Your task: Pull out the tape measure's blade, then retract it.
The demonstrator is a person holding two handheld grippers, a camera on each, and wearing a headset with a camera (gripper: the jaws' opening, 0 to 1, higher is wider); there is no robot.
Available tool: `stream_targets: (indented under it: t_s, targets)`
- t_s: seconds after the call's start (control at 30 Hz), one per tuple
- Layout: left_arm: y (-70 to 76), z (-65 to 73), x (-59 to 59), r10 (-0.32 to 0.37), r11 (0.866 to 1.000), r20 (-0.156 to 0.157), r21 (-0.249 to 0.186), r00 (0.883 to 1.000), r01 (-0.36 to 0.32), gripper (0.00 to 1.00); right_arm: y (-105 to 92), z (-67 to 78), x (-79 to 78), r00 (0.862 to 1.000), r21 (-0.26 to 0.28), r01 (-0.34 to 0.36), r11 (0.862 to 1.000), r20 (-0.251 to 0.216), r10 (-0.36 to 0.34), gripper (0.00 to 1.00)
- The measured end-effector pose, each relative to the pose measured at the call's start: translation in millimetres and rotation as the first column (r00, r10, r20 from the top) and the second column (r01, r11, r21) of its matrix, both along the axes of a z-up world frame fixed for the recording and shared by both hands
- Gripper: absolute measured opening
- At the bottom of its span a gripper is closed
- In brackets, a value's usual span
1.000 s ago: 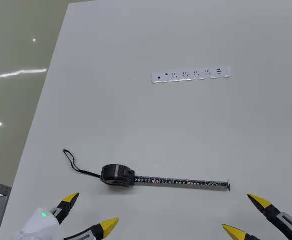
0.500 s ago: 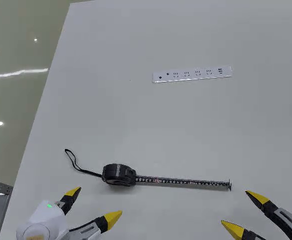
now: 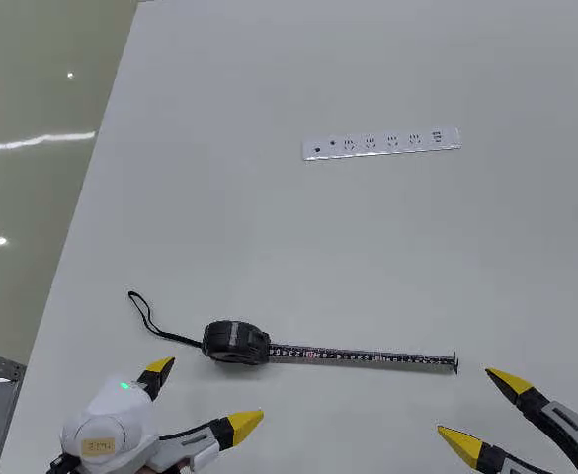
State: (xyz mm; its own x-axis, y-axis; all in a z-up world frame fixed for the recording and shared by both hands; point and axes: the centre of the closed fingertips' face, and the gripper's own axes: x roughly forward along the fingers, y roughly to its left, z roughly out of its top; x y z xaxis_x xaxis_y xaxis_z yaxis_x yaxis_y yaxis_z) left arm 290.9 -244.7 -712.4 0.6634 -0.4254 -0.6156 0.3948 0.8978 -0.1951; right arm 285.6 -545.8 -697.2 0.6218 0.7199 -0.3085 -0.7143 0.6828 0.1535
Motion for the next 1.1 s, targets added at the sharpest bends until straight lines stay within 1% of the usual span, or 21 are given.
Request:
stream_targets:
  t_s: [0.1,0.2,0.27,0.33,0.4,0.5,0.6,0.77,0.83,0.97,1.0,1.03,1.1]
  targets:
    - [2.4,-2.5,2.8,0.014,1.000,-0.018,-0.007,1.000,-0.014,0.96,-0.9,-1.2,1.3,1.000,0.000,0.001,1.000,-0.002,-0.001,0.59]
    - [3.3,-4.0,5.4,0.020,1.000,-0.032,0.005,0.999,-0.020,0.96,-0.6,-0.8,2.3,1.000,0.001,0.001,1.000,-0.002,-0.001,0.59]
    - [0.6,-3.4,7.0,0.018,1.000,-0.037,-0.007,0.999,-0.019,0.96,-0.8,-1.0,3.5,1.000,0.002,0.001,1.000,-0.002,-0.001,0.59]
    - [0.4,-4.8,8.5,0.015,1.000,-0.039,0.008,0.999,-0.015,0.96,-0.9,-1.4,4.2,1.000,0.000,0.000,1.000,-0.001,0.000,0.59]
    - [-1.2,-5.2,10.1,0.014,1.000,-0.044,0.005,0.999,-0.014,0.96,-1.2,-0.9,5.0,1.000,0.003,0.003,1.000,0.000,-0.003,0.59]
    - [-1.4,-6.4,12.9,0.013,1.000,-0.046,0.016,0.999,-0.012,0.96,-1.8,-1.5,6.0,1.000,0.004,0.005,1.000,-0.002,-0.005,0.58]
    - [-1.2,-7.0,17.0,0.018,1.000,-0.049,0.014,0.999,-0.017,0.96,-2.9,-1.8,7.1,1.000,0.004,0.007,1.000,0.001,-0.007,0.58]
    - [-2.4,-6.9,23.5,0.020,0.999,-0.049,0.025,0.999,-0.019,0.96,-5.3,-2.7,8.9,1.000,0.004,0.010,1.000,0.001,-0.010,0.58]
    - [-2.7,-9.3,25.9,0.023,1.000,-0.058,0.020,0.998,-0.022,0.96,-6.4,-3.2,10.1,1.000,0.003,0.013,1.000,0.003,-0.013,0.58]
    - [-3.3,-14.7,29.5,0.030,0.999,-0.074,0.024,0.997,-0.028,0.96,-6.1,-1.6,12.0,1.000,0.013,0.018,1.000,0.002,-0.018,0.57]
    - [-2.5,-15.1,30.4,0.037,0.999,-0.075,0.023,0.996,-0.035,0.96,-6.0,-1.1,12.3,1.000,0.015,0.018,1.000,0.001,-0.018,0.57]
    - [-0.4,-15.2,32.2,0.058,0.998,-0.073,0.017,0.996,-0.057,0.96,-5.9,-0.7,12.5,1.000,0.015,0.019,1.000,0.003,-0.019,0.57]
    - [0.4,-16.7,34.0,0.071,0.997,-0.080,0.004,0.994,-0.071,0.96,-6.3,-0.2,13.7,1.000,0.017,0.018,1.000,0.004,-0.018,0.57]
